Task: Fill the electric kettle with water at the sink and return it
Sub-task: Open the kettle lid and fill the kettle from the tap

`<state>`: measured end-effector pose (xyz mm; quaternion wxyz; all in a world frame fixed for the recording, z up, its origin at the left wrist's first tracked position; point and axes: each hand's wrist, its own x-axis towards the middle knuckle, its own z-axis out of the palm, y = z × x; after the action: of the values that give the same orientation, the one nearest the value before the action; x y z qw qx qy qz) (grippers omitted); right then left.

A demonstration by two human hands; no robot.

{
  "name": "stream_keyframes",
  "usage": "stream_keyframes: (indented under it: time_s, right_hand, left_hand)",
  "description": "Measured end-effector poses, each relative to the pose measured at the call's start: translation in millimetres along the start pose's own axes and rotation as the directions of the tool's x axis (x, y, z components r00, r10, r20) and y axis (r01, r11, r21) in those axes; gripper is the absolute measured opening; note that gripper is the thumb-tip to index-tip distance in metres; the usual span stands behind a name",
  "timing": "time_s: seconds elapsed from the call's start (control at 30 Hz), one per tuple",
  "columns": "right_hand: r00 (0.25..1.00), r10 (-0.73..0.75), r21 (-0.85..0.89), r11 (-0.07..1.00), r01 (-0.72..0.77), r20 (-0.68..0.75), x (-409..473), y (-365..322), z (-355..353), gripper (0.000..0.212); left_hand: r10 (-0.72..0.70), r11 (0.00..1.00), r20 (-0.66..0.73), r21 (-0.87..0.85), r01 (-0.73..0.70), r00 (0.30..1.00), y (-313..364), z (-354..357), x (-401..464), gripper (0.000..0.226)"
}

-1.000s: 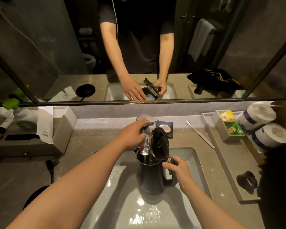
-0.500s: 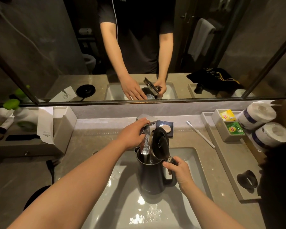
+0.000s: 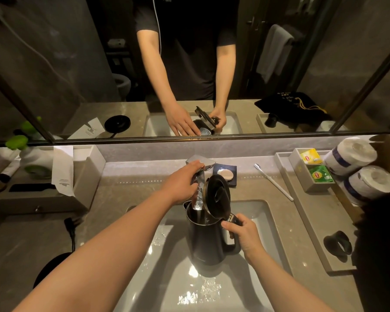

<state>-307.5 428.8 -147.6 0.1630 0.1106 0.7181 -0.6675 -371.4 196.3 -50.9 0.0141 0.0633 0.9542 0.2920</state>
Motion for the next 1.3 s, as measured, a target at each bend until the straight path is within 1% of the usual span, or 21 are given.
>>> stream_keyframes:
  time_s: [0.17,0.3,0.43,0.63,0.77,1.03,1.2,1.3]
  right_hand:
    - [1.000,0.017,-0.005,1.000,-0.017,0.007,-0.3,0.7,0.7,0.042]
    - [1.000,0.026,-0.017,1.000,-0.026,-0.012,0.9,2.3,1.1,0.055]
    - [0.999,0.027,-0.034,0.999,-0.027,-0.023,1.0,1.5,2.3,0.060]
    - [0.999,0.030,-0.043,0.999,-0.031,-0.023,0.8,0.8,2.4,0.061]
    - [0.999,0.032,-0.054,0.998,-0.034,-0.027,0.7,1.5,2.8,0.058]
    - [0.999,0.027,-0.042,0.999,-0.029,-0.042,0.3,3.3,1.5,0.062]
    - [0.999,0.025,-0.026,0.999,-0.026,-0.044,-0.5,2.5,0.5,0.052]
    - [0.999,0.032,-0.008,0.999,-0.033,-0.031,-0.7,0.4,0.2,0.041]
  left_hand:
    - [-0.001,1.000,0.014,-0.004,0.001,1.000,0.9,-0.1,-0.8,0.064]
    - [0.009,1.000,-0.003,-0.009,-0.009,1.000,0.8,0.6,-2.4,0.065]
    - [0.004,1.000,-0.008,-0.009,-0.004,1.000,2.2,0.3,-2.9,0.065]
    - [-0.001,1.000,-0.001,-0.014,0.001,1.000,3.5,-0.1,-3.6,0.064]
    - [0.007,1.000,-0.001,-0.015,-0.007,1.000,3.8,-0.8,-3.7,0.063]
    - [-0.011,1.000,0.004,0.011,0.011,1.000,2.3,0.1,-3.4,0.067]
    - [-0.008,1.000,0.003,0.009,0.008,1.000,2.4,0.7,-3.6,0.067]
    - [-0.027,0.999,0.017,0.019,0.027,0.999,2.9,0.0,-3.9,0.067]
